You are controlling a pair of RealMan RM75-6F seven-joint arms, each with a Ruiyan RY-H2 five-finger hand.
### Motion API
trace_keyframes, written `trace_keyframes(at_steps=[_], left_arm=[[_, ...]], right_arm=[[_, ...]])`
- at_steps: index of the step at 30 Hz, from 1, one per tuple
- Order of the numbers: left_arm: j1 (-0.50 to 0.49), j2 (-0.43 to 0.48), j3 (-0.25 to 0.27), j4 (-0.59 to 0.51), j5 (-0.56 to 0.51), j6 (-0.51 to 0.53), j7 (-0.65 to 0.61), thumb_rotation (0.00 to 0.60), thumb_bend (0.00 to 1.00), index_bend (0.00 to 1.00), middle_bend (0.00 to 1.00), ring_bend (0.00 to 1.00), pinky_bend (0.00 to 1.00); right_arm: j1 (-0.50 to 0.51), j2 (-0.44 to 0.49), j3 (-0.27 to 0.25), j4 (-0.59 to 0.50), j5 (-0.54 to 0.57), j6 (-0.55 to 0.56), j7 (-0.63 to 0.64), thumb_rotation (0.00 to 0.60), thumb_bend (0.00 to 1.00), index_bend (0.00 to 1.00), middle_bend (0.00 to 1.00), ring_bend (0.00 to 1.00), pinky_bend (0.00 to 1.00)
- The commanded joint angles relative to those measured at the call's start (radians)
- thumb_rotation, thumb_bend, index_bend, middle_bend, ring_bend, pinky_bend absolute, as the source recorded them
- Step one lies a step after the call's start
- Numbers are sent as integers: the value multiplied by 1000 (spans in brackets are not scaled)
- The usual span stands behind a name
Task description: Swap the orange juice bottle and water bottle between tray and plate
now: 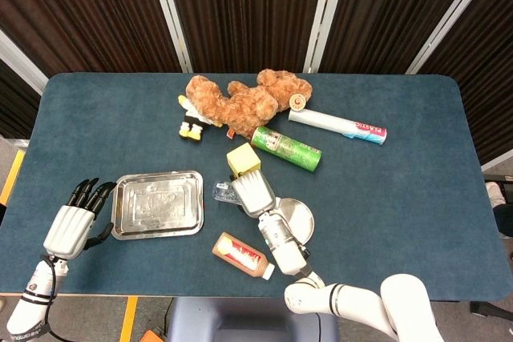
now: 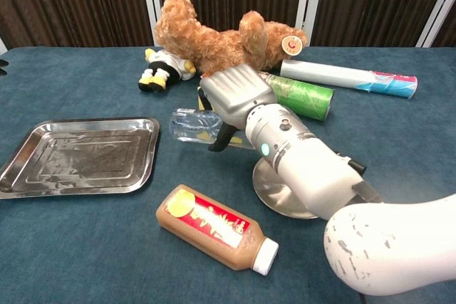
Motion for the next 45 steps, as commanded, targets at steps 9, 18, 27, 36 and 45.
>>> trace_keyframes(at_steps=[9,18,27,36,45], left_arm=[[-1,5,-6,-6,-15,-23,6,600,373,0,123,28,84],[1,5,-16,4,-20,-20,2,600,373,0,123,28,83],[1,5,-18,4,-21,-24,4,600,373,0,122,28,82],[4,9,-21,0,-21,-17,2,600,372,0,123,28,83],[5,9,-14,-11,-6,-14,15,600,373,0,123,28,82]], right_arm=[[94,-134,8,255,-21,-27,184,600,345,868,832,725,793],[158,-143,2,317,50,-58,194,600,345,553,704,531,588],[146,-117,29,259,127,-104,172,600,305,106,301,149,263],[52,36,-10,-39,120,-43,141,600,279,15,205,74,175],[-80,259,-99,-431,132,19,119,600,278,8,200,62,156]])
